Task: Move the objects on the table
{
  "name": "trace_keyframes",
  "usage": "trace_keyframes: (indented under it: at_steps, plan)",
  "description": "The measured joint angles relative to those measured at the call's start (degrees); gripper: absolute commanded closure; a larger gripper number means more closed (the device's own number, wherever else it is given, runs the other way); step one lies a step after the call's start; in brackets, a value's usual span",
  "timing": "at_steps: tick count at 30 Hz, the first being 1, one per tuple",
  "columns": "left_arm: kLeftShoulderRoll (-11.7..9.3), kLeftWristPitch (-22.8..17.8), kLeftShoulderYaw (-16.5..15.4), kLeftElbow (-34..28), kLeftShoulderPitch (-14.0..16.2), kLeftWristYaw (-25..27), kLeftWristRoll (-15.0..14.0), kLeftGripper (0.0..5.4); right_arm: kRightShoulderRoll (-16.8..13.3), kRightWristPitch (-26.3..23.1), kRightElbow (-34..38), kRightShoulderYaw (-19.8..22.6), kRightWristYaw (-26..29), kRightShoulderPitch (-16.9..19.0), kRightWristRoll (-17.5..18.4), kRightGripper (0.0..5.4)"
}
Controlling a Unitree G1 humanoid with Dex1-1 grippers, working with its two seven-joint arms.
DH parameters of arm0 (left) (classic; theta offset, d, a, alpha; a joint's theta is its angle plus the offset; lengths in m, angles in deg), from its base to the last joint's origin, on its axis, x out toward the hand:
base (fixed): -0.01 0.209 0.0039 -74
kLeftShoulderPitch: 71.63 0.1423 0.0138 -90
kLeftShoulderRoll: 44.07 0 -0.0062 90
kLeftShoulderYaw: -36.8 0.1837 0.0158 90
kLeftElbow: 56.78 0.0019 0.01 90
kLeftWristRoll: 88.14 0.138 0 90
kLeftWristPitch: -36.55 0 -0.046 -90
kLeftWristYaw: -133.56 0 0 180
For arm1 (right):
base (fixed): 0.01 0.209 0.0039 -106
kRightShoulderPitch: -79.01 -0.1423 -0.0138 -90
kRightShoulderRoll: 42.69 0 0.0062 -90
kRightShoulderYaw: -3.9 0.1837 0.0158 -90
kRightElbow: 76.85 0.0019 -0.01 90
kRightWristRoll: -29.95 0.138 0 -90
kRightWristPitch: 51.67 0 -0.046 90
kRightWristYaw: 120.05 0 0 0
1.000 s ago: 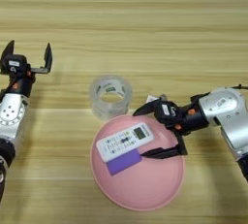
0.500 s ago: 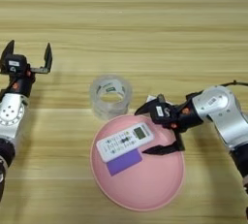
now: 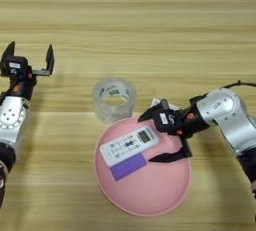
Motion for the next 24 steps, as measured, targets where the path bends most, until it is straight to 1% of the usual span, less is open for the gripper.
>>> trace_keyframes:
  at_steps: [8, 14, 24]
  plan:
    - [-0.03, 0.0, -0.05, 0.0, -0.01, 0.36, -0.03, 0.0, 0.0, -0.28, 0.8, 0.06, -0.01, 0.0, -0.06, 0.01]
    - [-0.03, 0.0, -0.06, 0.0, -0.01, 0.4, -0.03, 0.0, 0.11, -1.09, -1.58, -2.06, -0.01, 0.03, -1.85, 0.01]
    - [-0.03, 0.0, -0.08, -0.07, -0.01, 0.41, -0.04, 0.0, 0.15, -1.26, -2.28, -4.2, 1.43, -0.79, -1.77, 1.0]
